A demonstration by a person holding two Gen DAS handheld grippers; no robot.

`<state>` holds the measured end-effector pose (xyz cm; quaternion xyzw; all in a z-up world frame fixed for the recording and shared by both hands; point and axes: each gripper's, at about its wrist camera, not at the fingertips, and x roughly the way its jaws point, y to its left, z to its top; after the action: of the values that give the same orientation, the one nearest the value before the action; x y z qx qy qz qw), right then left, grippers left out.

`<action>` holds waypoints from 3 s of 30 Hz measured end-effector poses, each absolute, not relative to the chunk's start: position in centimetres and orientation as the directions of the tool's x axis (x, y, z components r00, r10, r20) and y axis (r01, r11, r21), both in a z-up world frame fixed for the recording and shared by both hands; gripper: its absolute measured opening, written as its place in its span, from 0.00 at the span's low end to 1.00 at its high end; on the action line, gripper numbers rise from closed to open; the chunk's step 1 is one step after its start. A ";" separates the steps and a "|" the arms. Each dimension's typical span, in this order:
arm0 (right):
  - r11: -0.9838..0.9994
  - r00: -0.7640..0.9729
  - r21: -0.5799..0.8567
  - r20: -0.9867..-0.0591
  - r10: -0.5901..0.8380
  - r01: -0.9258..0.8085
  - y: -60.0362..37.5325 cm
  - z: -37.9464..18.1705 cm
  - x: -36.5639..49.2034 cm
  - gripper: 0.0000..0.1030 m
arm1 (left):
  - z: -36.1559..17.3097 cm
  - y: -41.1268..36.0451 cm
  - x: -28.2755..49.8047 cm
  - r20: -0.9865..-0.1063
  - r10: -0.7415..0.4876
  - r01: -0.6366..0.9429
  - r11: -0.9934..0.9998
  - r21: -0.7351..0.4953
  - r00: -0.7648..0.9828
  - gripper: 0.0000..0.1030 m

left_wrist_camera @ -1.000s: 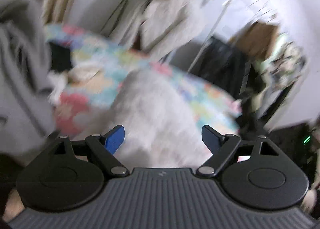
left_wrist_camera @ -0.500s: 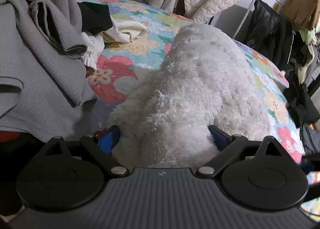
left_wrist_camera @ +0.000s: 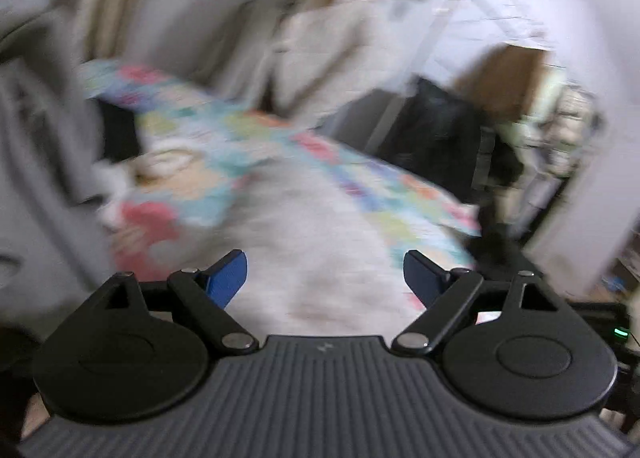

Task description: Fold clothes

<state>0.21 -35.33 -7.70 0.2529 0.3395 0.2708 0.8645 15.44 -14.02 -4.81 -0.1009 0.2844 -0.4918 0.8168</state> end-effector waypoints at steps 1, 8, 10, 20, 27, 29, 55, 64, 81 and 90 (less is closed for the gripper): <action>0.732 0.622 0.608 -0.454 0.638 -0.307 -35.0 -7.6 0.3 0.52 | -4.6 -14.4 14.9 -0.361 -0.875 0.771 0.464 -0.436 0.323 0.83; 0.747 0.605 0.575 -0.476 0.638 -0.335 -36.7 -6.3 0.4 0.51 | -8.6 -17.6 15.5 -0.627 -0.724 0.751 0.577 -0.321 0.288 0.82; 0.741 0.634 0.600 -0.454 0.626 -0.302 -38.6 -5.7 0.1 0.54 | -8.9 -17.5 15.9 -0.634 -0.706 0.728 0.609 -0.315 0.317 0.82; 0.910 0.787 0.391 -0.516 0.338 -0.135 -43.2 -2.7 3.2 0.63 | -9.6 -18.1 16.4 -0.646 -0.681 0.726 0.629 -0.276 0.345 0.84; 0.972 0.672 0.234 -0.714 0.197 -0.036 -43.5 -9.0 9.5 0.78 | -10.2 -19.2 17.2 -0.653 -0.678 0.754 0.611 -0.243 0.339 0.86; 0.946 0.681 0.324 -0.695 0.230 0.011 -44.9 -10.2 9.6 0.79 | -10.2 -19.6 17.0 -0.659 -0.668 0.765 0.607 -0.216 0.345 0.86; 0.657 0.733 0.738 -0.531 0.425 0.154 -43.7 -12.6 -0.8 0.88 | -11.8 -15.8 20.6 -0.714 -0.644 0.553 0.713 -0.432 0.273 1.00; 0.475 0.736 0.855 -0.456 0.500 0.208 -45.7 -16.5 0.8 0.88 | -15.3 -15.6 22.4 -0.670 -0.728 0.425 0.658 -0.622 0.145 1.00; 0.322 0.788 0.941 -0.277 0.551 0.105 -44.4 -14.5 1.6 0.65 | -15.3 -16.5 21.6 -0.545 -0.824 0.359 0.561 -0.746 0.156 0.99; 0.441 0.851 0.865 -0.407 0.332 0.241 -50.3 -12.5 -6.7 0.66 | -16.3 -27.7 18.2 -0.547 -0.836 0.464 0.468 -0.752 -0.044 1.00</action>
<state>-6.67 -50.27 -12.45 0.5278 0.2714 0.0285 0.8043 18.18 -27.73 -16.29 -0.1741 0.5348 -0.4856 0.6692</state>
